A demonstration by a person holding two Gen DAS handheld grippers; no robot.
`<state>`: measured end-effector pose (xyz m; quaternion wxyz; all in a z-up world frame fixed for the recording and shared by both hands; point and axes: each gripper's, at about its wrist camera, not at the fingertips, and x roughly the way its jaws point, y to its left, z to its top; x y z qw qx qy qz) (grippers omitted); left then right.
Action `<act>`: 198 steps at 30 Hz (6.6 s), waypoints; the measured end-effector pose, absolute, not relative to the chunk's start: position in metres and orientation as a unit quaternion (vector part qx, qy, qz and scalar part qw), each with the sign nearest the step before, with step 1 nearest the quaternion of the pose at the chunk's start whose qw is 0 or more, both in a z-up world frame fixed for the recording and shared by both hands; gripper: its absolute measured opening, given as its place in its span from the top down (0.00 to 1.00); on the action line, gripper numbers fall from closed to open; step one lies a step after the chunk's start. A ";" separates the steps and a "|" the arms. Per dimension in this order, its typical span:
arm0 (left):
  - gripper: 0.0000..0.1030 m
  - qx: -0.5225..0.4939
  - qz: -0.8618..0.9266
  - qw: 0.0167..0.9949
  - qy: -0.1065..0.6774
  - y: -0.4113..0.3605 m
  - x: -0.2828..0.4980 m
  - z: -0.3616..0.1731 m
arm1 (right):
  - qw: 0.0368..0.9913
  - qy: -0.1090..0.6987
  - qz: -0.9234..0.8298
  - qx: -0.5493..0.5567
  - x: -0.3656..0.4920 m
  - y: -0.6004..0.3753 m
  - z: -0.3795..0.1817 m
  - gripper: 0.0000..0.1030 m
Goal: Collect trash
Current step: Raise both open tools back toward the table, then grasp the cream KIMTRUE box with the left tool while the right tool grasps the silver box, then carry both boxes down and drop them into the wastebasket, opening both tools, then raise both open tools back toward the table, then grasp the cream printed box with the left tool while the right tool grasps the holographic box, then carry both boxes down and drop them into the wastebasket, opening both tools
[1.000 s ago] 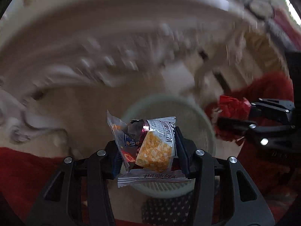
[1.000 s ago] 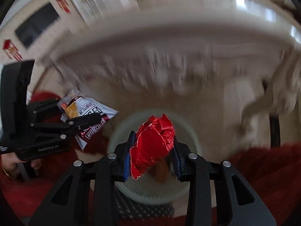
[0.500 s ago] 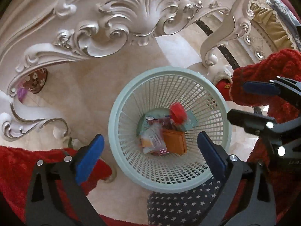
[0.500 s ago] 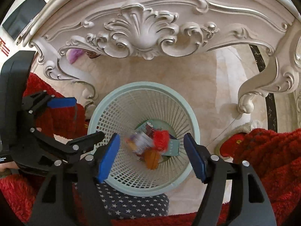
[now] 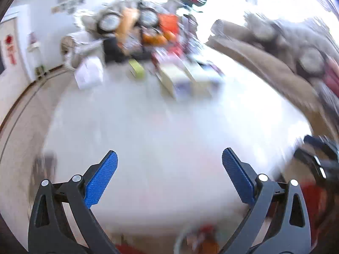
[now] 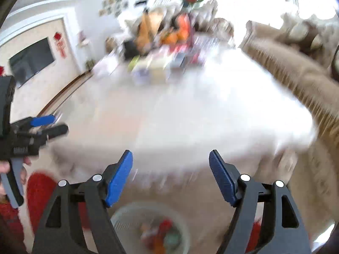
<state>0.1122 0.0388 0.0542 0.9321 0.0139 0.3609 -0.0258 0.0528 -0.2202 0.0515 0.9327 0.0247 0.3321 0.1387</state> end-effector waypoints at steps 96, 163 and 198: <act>0.54 0.011 -0.151 0.817 0.556 0.008 -0.027 -0.111 | 0.816 0.520 0.251 -0.012 -0.040 -0.164 -0.063 0.63; 0.16 0.018 -0.058 0.886 0.461 -0.010 0.396 -0.010 | 0.876 0.380 0.195 -0.226 0.431 -0.118 0.030 0.21; 0.53 0.019 -0.089 0.920 0.381 0.049 0.188 0.065 | 0.912 0.341 0.227 -0.009 0.204 -0.190 0.094 0.62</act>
